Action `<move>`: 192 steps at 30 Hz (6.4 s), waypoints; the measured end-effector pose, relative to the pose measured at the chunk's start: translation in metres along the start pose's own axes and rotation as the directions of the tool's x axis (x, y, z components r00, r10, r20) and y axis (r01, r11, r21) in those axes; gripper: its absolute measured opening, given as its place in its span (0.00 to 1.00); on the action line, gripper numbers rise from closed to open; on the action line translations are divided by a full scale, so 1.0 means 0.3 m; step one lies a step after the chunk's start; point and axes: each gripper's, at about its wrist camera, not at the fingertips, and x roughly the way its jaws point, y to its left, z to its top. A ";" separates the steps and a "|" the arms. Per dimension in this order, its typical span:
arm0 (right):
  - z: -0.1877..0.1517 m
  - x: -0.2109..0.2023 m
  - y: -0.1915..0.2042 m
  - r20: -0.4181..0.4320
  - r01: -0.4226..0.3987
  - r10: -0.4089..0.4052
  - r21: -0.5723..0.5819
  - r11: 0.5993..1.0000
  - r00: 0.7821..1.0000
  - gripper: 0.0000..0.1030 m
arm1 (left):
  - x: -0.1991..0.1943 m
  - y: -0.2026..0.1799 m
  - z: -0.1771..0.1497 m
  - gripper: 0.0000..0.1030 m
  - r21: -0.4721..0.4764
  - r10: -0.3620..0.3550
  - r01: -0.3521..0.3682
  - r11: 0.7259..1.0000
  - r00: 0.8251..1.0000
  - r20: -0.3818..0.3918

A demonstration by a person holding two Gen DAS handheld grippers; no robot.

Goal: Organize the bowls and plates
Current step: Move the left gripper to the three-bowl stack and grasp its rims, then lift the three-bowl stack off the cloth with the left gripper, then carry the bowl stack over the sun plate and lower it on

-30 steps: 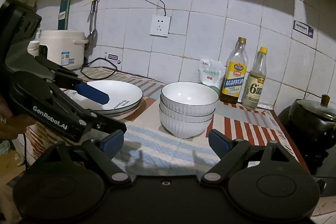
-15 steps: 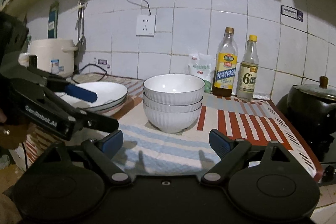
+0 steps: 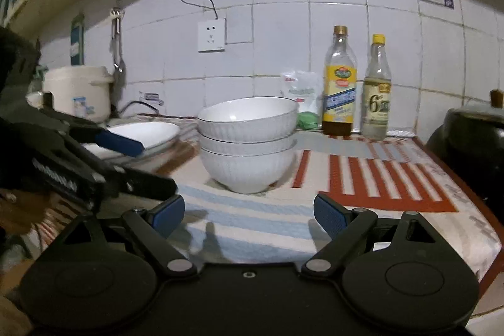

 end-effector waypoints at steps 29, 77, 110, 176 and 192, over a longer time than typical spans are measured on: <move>0.007 0.374 -0.040 0.040 -0.124 0.124 -0.006 0.992 0.991 0.98 | 0.245 0.044 0.062 1.00 -0.027 -0.011 0.012 1.000 0.999 0.037; 0.047 0.409 -0.041 0.029 -0.184 0.184 0.026 0.982 0.983 1.00 | 0.275 0.057 0.117 1.00 -0.017 -0.036 0.036 0.999 0.999 0.006; 0.036 0.412 -0.018 0.063 -0.128 0.131 -0.045 0.991 0.989 1.00 | 0.294 0.072 0.100 1.00 -0.052 -0.062 0.062 0.997 0.998 -0.003; 0.224 0.331 0.478 0.188 -0.217 0.240 -0.138 0.966 0.952 1.00 | -0.233 0.257 0.073 0.97 -0.018 0.161 -0.160 0.987 0.984 0.073; 0.198 0.461 0.583 0.095 -0.254 0.269 -0.147 0.956 0.958 1.00 | -0.226 0.429 -0.016 0.97 -0.086 0.164 -0.160 0.983 0.986 0.038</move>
